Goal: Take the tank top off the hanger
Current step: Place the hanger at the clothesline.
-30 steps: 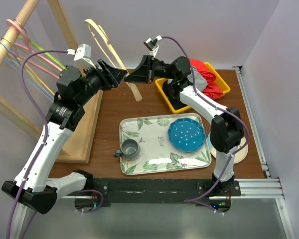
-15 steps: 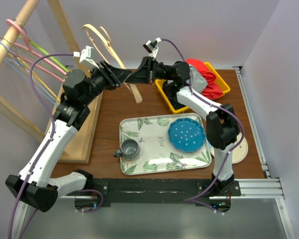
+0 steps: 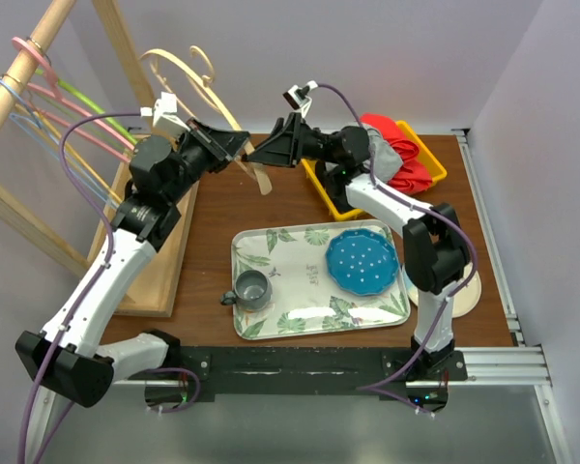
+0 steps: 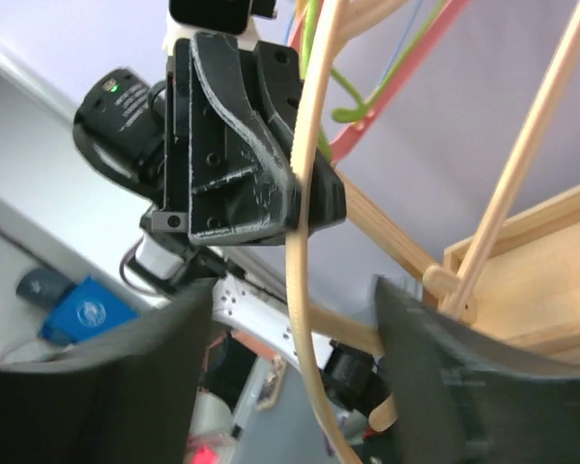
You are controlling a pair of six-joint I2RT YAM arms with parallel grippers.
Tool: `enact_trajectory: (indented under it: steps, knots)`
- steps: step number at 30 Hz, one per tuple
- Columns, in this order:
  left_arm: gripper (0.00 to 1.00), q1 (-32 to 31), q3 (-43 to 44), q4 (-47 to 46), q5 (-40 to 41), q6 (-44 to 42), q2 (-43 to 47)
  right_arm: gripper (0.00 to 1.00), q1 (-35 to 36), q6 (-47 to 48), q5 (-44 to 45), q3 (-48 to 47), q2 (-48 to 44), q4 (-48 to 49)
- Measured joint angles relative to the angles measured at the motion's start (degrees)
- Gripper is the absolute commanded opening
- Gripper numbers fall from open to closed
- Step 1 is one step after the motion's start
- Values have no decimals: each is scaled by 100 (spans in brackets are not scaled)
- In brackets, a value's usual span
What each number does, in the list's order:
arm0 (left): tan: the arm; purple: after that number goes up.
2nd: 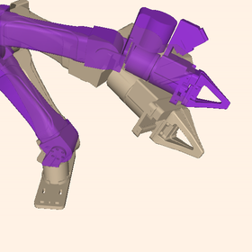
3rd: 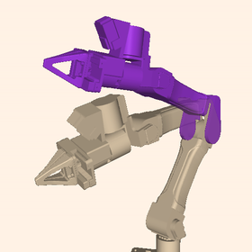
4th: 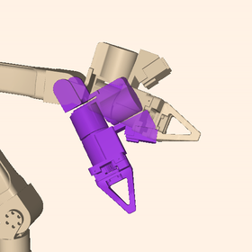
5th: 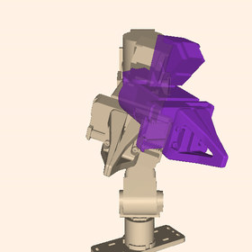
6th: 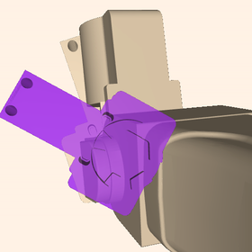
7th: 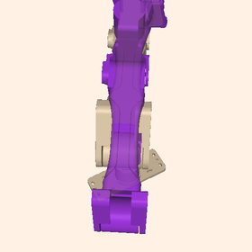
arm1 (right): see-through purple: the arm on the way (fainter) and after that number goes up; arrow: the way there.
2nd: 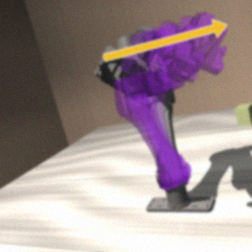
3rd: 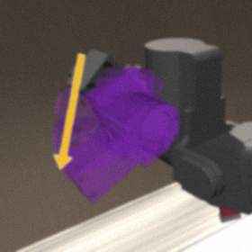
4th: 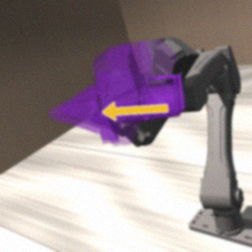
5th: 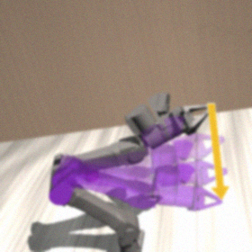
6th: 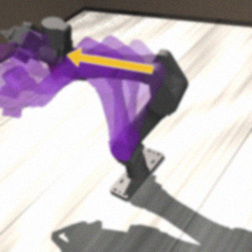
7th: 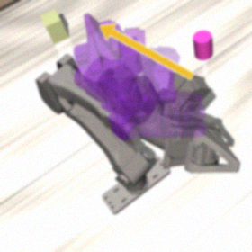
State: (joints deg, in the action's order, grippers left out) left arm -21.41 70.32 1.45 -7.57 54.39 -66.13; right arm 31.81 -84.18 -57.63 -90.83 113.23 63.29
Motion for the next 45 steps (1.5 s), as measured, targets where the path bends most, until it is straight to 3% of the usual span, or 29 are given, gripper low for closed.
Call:
enact_trajectory:
  steps: [1,2,12,17,26,34,45]
  knots:
    - [0,2,50,57,120,70,-61,94,-15,90,72,170,-92,-87]
    - [0,4,111,94,221,175,-149,99,-44,195,155,334,-184,-188]
    - [0,271,1650,463,1174,964,-1283,99,-514,1320,393,1497,-1591,-1392]
    - [0,629,2188,540,1991,1012,-1394,99,-468,2430,382,1515,-2293,-2809]
    - [0,1176,2601,542,2361,1191,-1821,99,-446,3751,398,1215,-2811,-4540]
    - [0,1539,2629,551,2393,1255,-1941,99,-446,4207,415,1174,-2857,-5261]
    - [0,1766,2935,413,2317,1263,-2024,99,-446,4347,424,1084,-2863,-5477]
